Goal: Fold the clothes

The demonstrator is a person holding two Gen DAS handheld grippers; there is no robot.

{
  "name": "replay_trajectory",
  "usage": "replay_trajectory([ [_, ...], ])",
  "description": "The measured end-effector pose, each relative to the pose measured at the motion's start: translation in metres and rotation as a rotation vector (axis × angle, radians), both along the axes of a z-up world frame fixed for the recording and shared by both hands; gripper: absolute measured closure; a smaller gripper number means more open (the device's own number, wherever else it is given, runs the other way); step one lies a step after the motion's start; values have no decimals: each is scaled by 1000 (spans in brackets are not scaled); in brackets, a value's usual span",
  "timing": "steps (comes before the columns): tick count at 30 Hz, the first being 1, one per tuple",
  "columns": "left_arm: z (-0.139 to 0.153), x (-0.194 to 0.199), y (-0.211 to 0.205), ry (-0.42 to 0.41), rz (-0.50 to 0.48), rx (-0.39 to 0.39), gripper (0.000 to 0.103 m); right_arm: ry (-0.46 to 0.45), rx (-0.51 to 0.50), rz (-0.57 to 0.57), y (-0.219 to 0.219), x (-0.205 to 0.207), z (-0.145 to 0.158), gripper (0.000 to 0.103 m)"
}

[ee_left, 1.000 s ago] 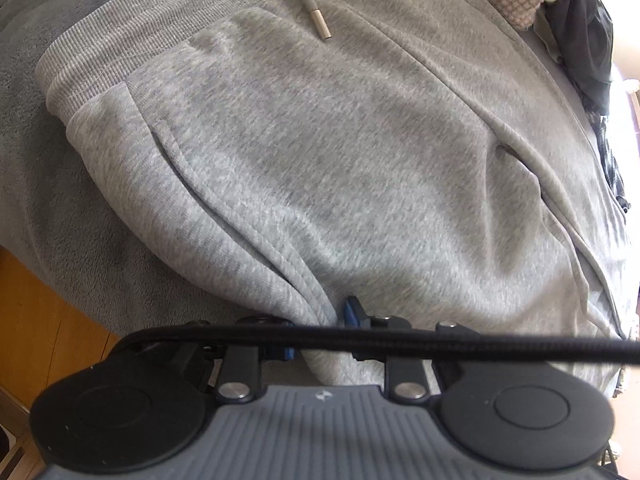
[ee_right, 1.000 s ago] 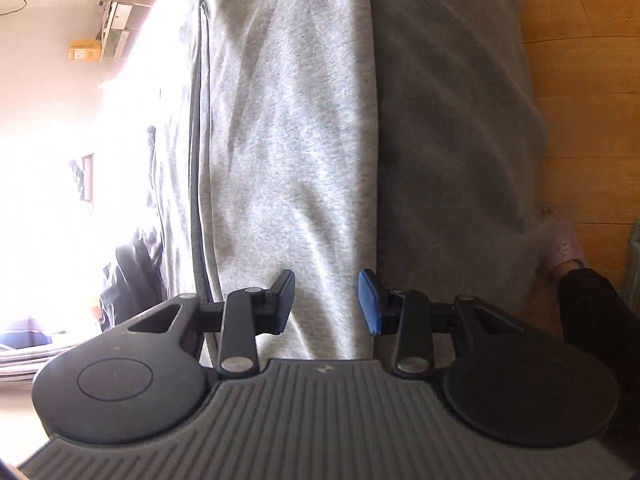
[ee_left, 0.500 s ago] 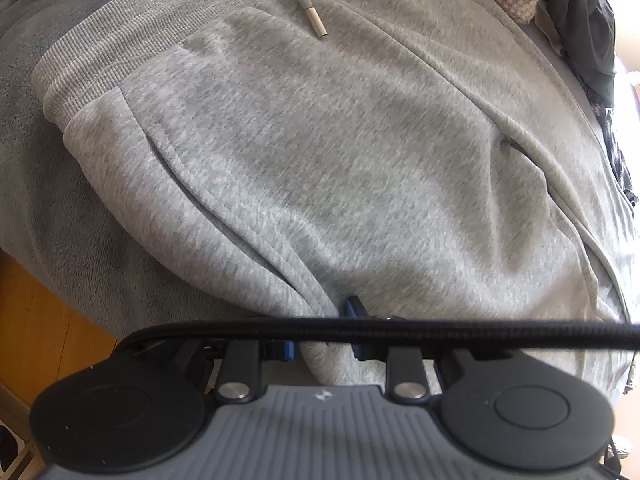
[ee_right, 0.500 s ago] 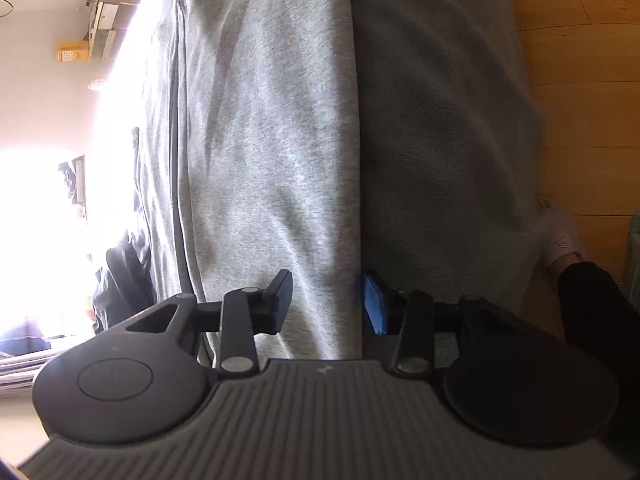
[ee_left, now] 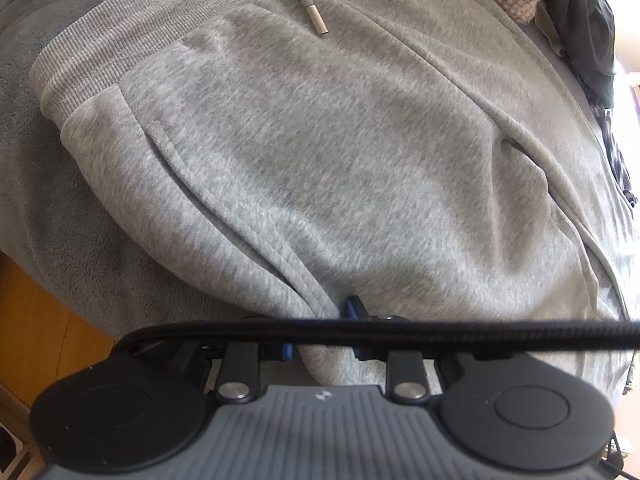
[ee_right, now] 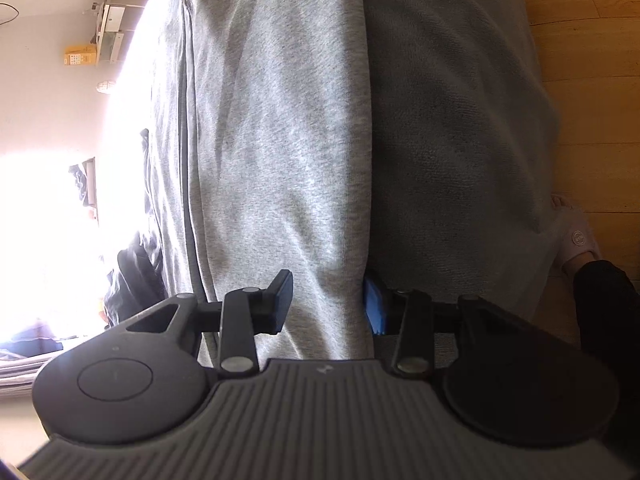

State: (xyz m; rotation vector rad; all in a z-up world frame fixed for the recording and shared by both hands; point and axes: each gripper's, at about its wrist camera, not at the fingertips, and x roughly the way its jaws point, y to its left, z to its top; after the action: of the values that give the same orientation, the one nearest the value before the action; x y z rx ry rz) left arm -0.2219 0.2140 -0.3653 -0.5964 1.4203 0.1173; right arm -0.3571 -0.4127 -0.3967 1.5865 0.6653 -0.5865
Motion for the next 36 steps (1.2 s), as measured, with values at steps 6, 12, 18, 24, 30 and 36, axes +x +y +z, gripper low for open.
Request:
replay_trajectory([
  [6,-1,1,-2,-7,2,0,75,13,-2,2,-2,7,-5,69],
  [12,3,0,-10,-28,-14,29,78,28,-51,47,-4,15,1,90],
  [18,15,-2,-9,-67,-46,32,87,-18,-117,82,0,17,17,99],
  [24,34,1,-13,-118,-42,37,89,-47,-132,79,0,25,36,99],
  [30,59,13,-4,-166,13,17,89,-77,-160,97,-3,46,67,99],
  [36,81,28,6,-213,74,-13,90,-66,-189,98,-9,70,94,100],
])
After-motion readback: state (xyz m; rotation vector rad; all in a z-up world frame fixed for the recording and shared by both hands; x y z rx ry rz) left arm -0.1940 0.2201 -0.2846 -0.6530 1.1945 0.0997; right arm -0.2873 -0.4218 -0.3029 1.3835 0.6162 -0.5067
